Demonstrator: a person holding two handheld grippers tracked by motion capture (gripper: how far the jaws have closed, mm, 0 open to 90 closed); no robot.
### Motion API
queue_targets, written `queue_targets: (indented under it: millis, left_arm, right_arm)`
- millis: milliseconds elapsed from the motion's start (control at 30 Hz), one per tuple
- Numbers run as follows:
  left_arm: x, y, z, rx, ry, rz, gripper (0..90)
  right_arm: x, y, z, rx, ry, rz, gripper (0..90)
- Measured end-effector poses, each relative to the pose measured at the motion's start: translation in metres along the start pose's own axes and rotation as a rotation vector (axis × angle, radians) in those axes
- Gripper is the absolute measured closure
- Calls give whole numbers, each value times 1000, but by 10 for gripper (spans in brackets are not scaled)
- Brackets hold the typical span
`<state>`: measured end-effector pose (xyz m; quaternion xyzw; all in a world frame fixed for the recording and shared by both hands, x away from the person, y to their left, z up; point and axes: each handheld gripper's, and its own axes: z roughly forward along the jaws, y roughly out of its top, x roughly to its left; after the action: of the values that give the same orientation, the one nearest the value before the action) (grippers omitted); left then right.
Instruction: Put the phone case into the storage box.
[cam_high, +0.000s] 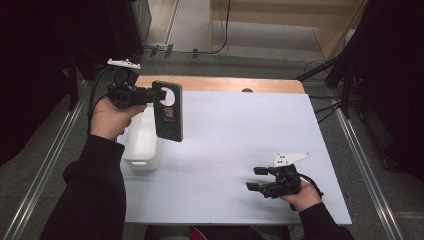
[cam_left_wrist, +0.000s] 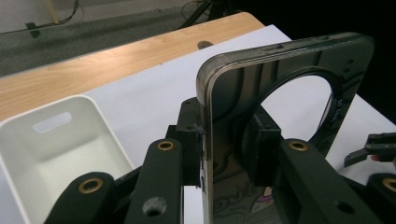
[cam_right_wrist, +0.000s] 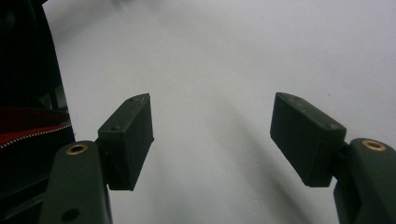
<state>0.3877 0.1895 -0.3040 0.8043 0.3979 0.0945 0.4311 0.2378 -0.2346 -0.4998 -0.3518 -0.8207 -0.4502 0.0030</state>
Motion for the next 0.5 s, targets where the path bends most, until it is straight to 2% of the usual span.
queue_targets:
  millis: [500]
  left_arm:
    - [23,10,-17,-18,66,-37,708]
  right_arm:
    - [2,-2,-1,-1,1,1,288]
